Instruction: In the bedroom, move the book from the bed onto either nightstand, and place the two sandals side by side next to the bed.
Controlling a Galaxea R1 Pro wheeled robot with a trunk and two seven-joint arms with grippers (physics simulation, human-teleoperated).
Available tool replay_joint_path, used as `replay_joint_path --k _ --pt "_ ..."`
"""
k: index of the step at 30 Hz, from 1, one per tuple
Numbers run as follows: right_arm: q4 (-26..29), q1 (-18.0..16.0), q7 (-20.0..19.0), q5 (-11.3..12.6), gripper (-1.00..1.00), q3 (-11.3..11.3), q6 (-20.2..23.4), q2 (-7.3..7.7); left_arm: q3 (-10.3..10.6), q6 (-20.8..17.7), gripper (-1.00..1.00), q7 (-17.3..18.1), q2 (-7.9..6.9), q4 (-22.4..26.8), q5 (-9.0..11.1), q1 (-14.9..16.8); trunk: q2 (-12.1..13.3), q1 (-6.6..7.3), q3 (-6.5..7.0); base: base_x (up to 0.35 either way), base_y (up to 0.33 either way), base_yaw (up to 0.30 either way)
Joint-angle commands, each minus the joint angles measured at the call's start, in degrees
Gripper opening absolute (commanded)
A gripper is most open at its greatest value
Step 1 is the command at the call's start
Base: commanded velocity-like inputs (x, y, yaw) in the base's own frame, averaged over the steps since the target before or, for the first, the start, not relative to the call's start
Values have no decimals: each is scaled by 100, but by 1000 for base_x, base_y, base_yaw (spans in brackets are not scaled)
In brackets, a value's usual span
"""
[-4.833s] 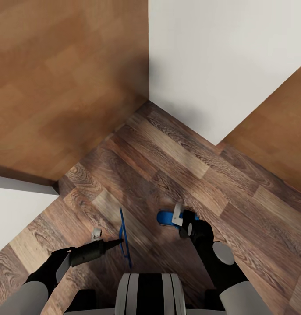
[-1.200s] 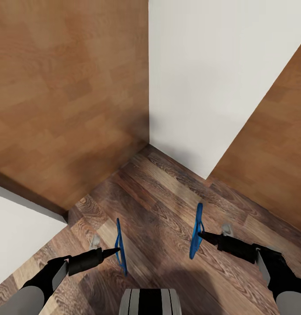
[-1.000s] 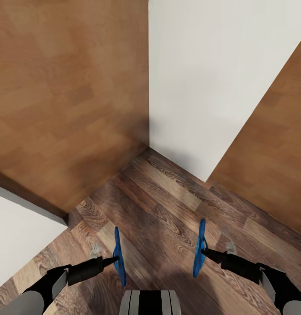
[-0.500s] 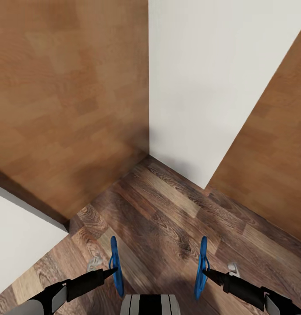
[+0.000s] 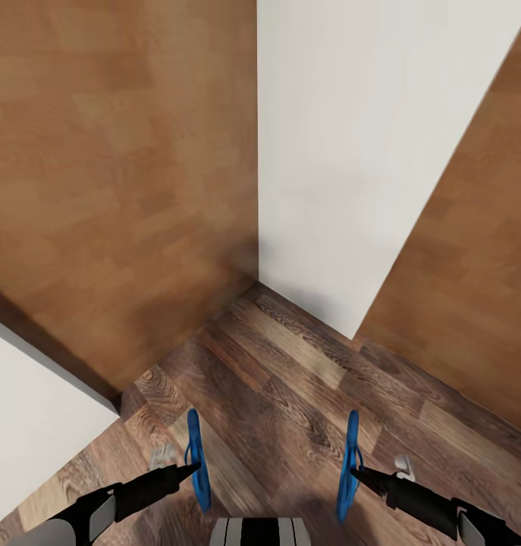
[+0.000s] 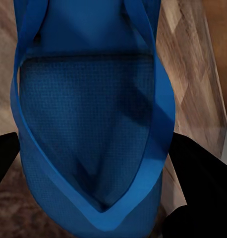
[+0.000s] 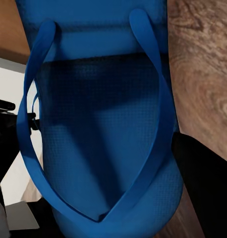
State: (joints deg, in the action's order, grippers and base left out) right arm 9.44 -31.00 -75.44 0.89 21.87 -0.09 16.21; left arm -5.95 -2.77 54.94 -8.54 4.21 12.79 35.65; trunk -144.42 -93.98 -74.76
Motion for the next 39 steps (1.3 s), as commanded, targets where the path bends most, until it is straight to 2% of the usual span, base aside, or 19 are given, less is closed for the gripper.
replay_joint_path --k 1,11,27,31,33,37,39 --pt "-4 -2 -15 8 -100 -7 0 -1 -38 -28 -100 12 1 -1 -23 2 0 3 19 0 0 0" --pt "-10 0 -15 5 -100 -11 -9 -4 -29 -22 -100 -9 10 -38 -39 0 13 29 240 0 0 0" --pt "-34 -1 -15 -18 -100 -16 -50 -4 -29 -25 -100 -9 10 -51 -32 2 13 29 240 0 0 0" --pt "-123 4 23 -18 -100 -16 -320 -9 -29 -29 -100 -89 10 -52 -31 0 19 39 329 0 0 0" --pt "-269 4 338 -18 -100 -16 -353 -19 -29 -30 -100 -139 10 -52 -31 1 20 42 351 0 0 0" --pt "-356 1 1505 -23 -100 -18 -367 -65 -29 -26 -100 -171 18 -59 -31 -1 20 42 351 0 0 0" --pt "-385 -1 1687 -24 -100 -19 -368 -71 -29 -24 -100 -179 19 -60 -31 -1 21 45 373 0 0 0"
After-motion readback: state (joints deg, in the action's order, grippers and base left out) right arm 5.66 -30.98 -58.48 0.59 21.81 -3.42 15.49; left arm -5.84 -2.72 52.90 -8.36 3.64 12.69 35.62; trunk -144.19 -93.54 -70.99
